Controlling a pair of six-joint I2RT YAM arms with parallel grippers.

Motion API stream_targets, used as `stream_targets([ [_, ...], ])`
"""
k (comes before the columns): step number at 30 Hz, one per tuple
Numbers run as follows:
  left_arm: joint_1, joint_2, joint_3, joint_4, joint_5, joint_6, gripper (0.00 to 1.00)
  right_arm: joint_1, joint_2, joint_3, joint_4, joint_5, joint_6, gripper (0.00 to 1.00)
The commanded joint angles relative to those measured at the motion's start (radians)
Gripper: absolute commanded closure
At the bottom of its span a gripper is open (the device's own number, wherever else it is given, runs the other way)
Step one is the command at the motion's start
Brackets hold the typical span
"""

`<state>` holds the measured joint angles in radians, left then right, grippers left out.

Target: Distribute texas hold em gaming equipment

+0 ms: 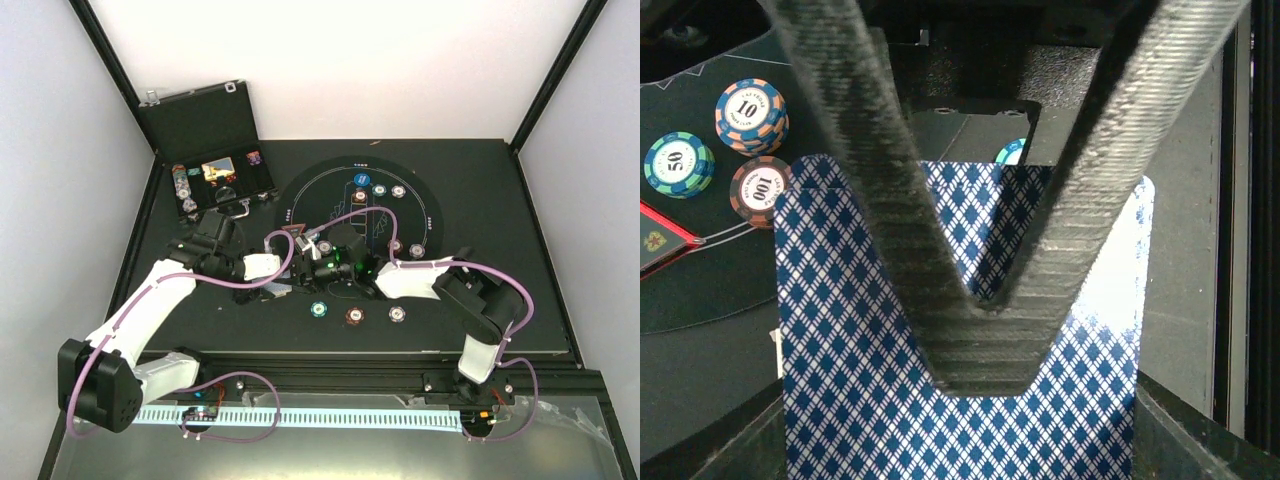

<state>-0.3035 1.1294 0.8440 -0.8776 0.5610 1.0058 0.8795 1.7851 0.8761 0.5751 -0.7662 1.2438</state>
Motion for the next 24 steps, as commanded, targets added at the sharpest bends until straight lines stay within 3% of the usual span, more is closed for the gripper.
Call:
stream_targets([
  [1, -0.008, -0.020, 0.004, 0.017, 0.008, -0.001, 0.91, 0.004, -0.004, 0.042, -0.112, 0.021, -0.088, 0.54],
  [10, -0.009, -0.017, 0.006, 0.003, 0.002, 0.003, 0.93, 0.004, 0.027, 0.097, -0.163, 0.016, -0.117, 0.36],
  [24, -0.008, 0.001, 0.020, -0.027, -0.032, -0.002, 0.96, -0.021, 0.063, 0.094, -0.217, 0.020, -0.158, 0.44],
])
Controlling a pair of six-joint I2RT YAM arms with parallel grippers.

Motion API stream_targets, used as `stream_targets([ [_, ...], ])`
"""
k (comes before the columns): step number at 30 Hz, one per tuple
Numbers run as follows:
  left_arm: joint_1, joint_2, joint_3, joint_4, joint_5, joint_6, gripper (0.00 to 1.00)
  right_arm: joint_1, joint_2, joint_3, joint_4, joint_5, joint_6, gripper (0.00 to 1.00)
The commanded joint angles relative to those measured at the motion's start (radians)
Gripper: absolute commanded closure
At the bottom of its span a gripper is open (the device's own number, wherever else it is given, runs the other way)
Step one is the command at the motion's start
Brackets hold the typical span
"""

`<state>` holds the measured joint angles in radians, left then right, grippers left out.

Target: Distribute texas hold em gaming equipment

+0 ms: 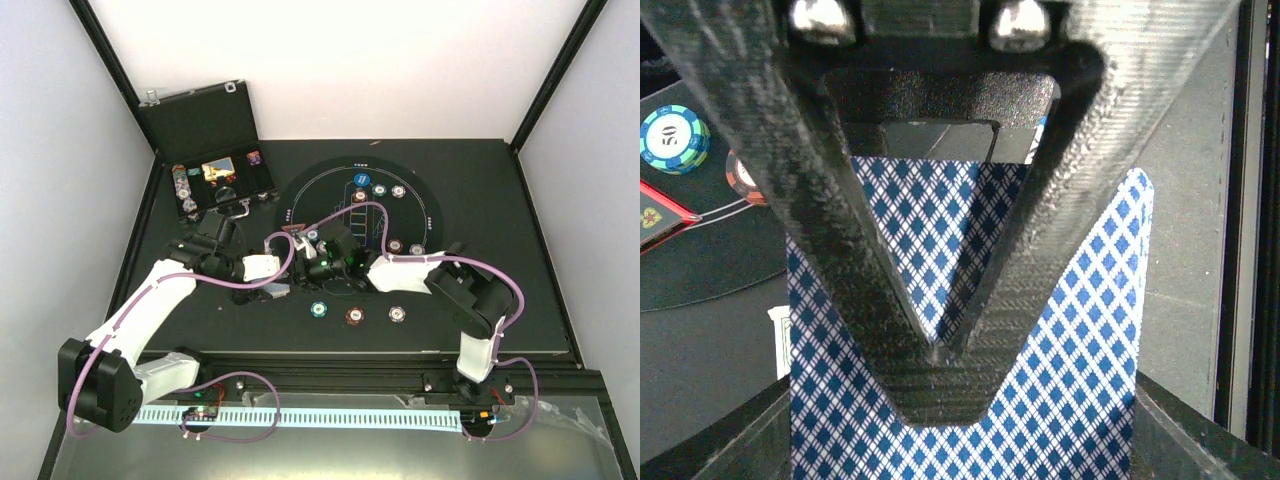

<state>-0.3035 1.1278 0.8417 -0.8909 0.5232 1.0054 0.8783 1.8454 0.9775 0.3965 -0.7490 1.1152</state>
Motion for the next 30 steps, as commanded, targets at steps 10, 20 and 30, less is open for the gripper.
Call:
stream_targets([
  [10, 0.000, 0.020, 0.012, -0.001, -0.019, -0.003, 0.98, -0.055, -0.060, -0.079, -0.048, 0.012, -0.051, 0.48],
  [20, 0.003, 0.032, 0.003, 0.015, -0.030, -0.009, 0.98, -0.055, -0.106, -0.083, -0.049, 0.021, -0.047, 0.64],
  [30, 0.006, 0.032, -0.021, 0.027, -0.050, -0.007, 0.98, -0.056, -0.145, -0.069, -0.149, 0.049, -0.108, 0.76],
])
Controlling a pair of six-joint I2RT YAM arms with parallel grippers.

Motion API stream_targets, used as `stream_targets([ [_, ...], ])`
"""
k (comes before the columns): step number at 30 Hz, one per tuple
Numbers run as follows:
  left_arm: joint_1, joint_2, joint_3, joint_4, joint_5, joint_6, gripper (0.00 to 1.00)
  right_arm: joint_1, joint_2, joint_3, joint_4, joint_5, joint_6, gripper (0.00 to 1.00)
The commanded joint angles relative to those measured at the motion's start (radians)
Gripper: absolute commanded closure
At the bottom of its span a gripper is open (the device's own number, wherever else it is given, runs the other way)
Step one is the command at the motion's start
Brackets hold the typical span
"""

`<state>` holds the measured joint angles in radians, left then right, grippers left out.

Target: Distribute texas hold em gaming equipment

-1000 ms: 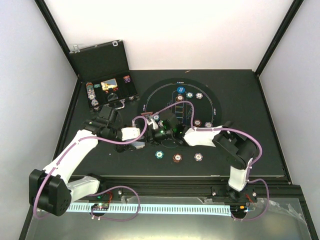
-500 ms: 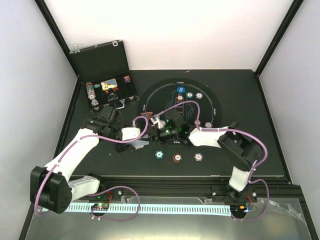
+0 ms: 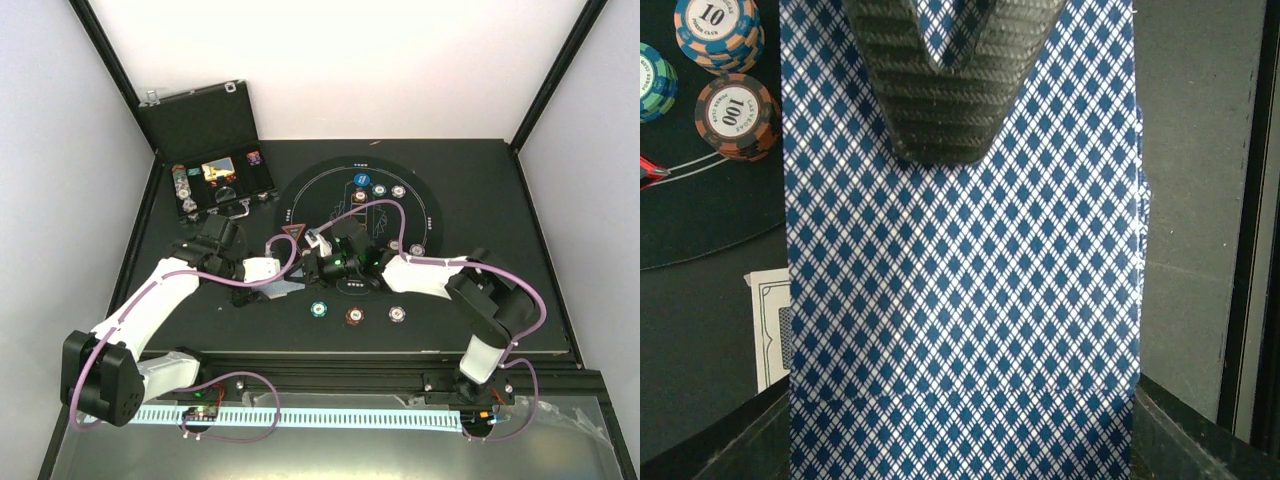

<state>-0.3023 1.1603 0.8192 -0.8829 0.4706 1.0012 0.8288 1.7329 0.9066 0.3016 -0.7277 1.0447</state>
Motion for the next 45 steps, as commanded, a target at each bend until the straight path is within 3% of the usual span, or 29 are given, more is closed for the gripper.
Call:
stream_targets([
  [1, 0.006, -0.001, 0.003, 0.019, 0.003, -0.003, 0.98, -0.005, -0.034, 0.001, -0.054, 0.028, -0.038, 0.76],
  [13, 0.019, 0.019, -0.014, 0.036, -0.019, -0.001, 0.98, -0.047, -0.082, 0.018, -0.138, 0.022, -0.093, 0.99],
  [24, 0.045, 0.053, -0.029, 0.055, -0.050, -0.001, 0.99, -0.195, -0.054, 0.120, -0.242, -0.050, -0.183, 0.99],
  [27, 0.049, 0.047, -0.032, 0.050, -0.050, -0.005, 0.98, -0.246, 0.040, 0.243, -0.328, -0.059, -0.247, 0.99],
  [35, 0.056, 0.045, -0.036, 0.038, -0.061, -0.016, 0.99, -0.313, 0.452, 0.767, -0.540, -0.047, -0.332, 0.99],
  [39, 0.061, 0.041, -0.045, 0.039, -0.064, -0.024, 0.99, -0.318, 0.647, 1.019, -0.578, -0.034, -0.310, 0.99],
  [45, 0.064, 0.036, -0.054, 0.037, -0.069, -0.032, 0.98, -0.319, 0.850, 1.241, -0.572, -0.017, -0.249, 0.98],
])
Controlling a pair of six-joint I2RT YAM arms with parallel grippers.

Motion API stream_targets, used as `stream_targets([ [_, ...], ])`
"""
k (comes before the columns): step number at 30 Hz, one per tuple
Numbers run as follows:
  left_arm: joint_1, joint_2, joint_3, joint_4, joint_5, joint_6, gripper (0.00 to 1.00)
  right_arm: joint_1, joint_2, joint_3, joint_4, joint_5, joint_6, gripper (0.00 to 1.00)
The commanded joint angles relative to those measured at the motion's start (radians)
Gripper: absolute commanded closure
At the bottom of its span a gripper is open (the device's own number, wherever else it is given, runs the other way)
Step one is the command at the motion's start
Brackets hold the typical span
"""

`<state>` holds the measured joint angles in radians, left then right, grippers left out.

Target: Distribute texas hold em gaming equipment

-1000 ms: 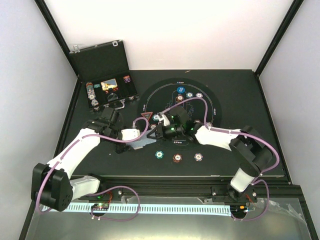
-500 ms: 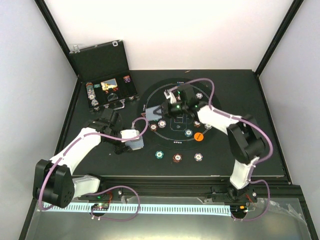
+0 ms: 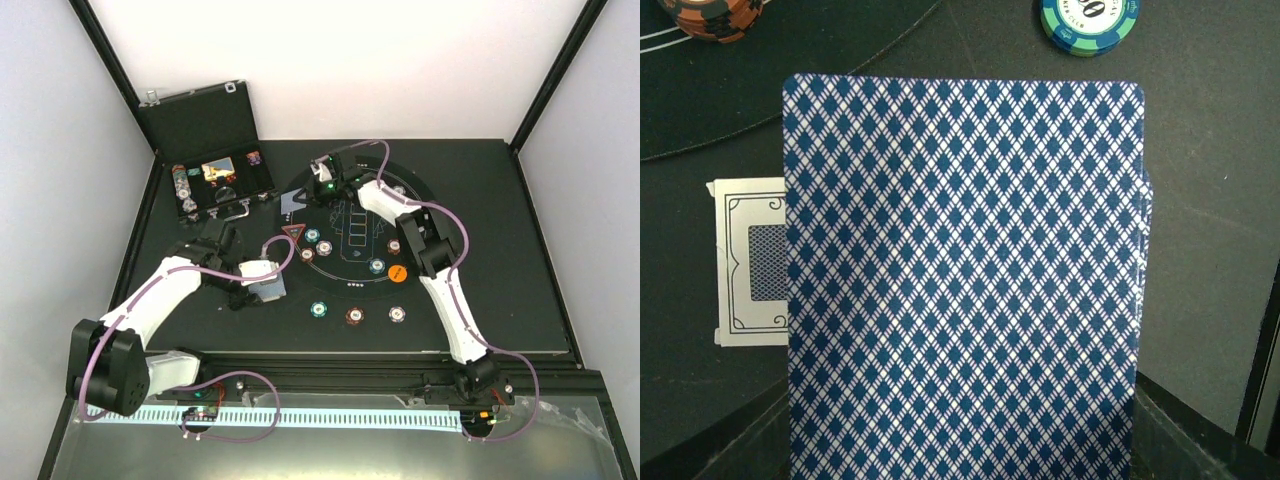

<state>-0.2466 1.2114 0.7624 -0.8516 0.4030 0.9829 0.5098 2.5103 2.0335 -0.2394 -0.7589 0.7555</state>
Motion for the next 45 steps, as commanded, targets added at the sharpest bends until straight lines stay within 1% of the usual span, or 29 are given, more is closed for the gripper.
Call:
stream_targets([
  [1, 0.009, -0.017, 0.003, 0.006, -0.001, -0.015, 0.98, -0.001, 0.094, 0.142, -0.036, 0.018, 0.046, 0.97],
  [5, 0.012, -0.018, 0.003, 0.005, -0.002, -0.016, 0.98, -0.002, 0.155, 0.220, -0.091, 0.046, 0.036, 0.85],
  [7, 0.013, -0.018, 0.003, 0.004, -0.005, -0.020, 0.98, -0.002, 0.149, 0.223, -0.125, 0.068, 0.010, 0.73],
  [10, 0.016, -0.024, 0.003, 0.002, -0.001, -0.021, 0.98, -0.002, 0.094, 0.179, -0.164, 0.118, -0.042, 0.54],
  [11, 0.016, -0.026, 0.002, 0.001, 0.000, -0.021, 0.99, -0.003, 0.073, 0.159, -0.176, 0.137, -0.059, 0.51],
  [14, 0.018, -0.034, -0.001, 0.000, 0.003, -0.023, 0.98, -0.012, 0.001, 0.111, -0.225, 0.186, -0.106, 0.48],
  [16, 0.018, -0.038, -0.003, -0.001, 0.003, -0.023, 0.99, -0.014, -0.055, 0.078, -0.266, 0.231, -0.144, 0.43],
  [18, 0.018, -0.038, -0.003, -0.001, 0.005, -0.024, 0.98, -0.014, -0.139, 0.019, -0.275, 0.254, -0.167, 0.39],
  [19, 0.019, -0.039, -0.003, -0.001, 0.005, -0.025, 0.98, -0.014, -0.181, -0.043, -0.268, 0.255, -0.169, 0.38],
  [21, 0.020, -0.038, -0.002, 0.001, 0.007, -0.027, 0.98, -0.011, -0.285, -0.181, -0.204, 0.233, -0.152, 0.36],
  [24, 0.021, -0.038, -0.002, 0.003, 0.014, -0.031, 0.98, 0.004, -0.449, -0.450, -0.012, 0.166, -0.086, 0.30],
  [27, 0.021, -0.034, -0.004, 0.009, 0.019, -0.035, 0.99, 0.044, -0.594, -0.676, 0.119, 0.125, -0.025, 0.25],
  [30, 0.021, -0.025, -0.001, 0.011, 0.022, -0.039, 0.99, 0.098, -0.705, -0.863, 0.239, 0.089, 0.038, 0.20],
  [33, 0.021, -0.022, 0.008, 0.011, 0.025, -0.042, 0.98, 0.148, -0.782, -1.018, 0.402, 0.040, 0.137, 0.19],
  [38, 0.021, -0.023, 0.018, 0.006, 0.034, -0.045, 0.98, 0.233, -0.824, -1.144, 0.597, -0.006, 0.252, 0.18],
  [45, 0.021, -0.028, 0.022, 0.003, 0.033, -0.049, 0.98, 0.303, -0.769, -1.168, 0.720, -0.021, 0.336, 0.19],
])
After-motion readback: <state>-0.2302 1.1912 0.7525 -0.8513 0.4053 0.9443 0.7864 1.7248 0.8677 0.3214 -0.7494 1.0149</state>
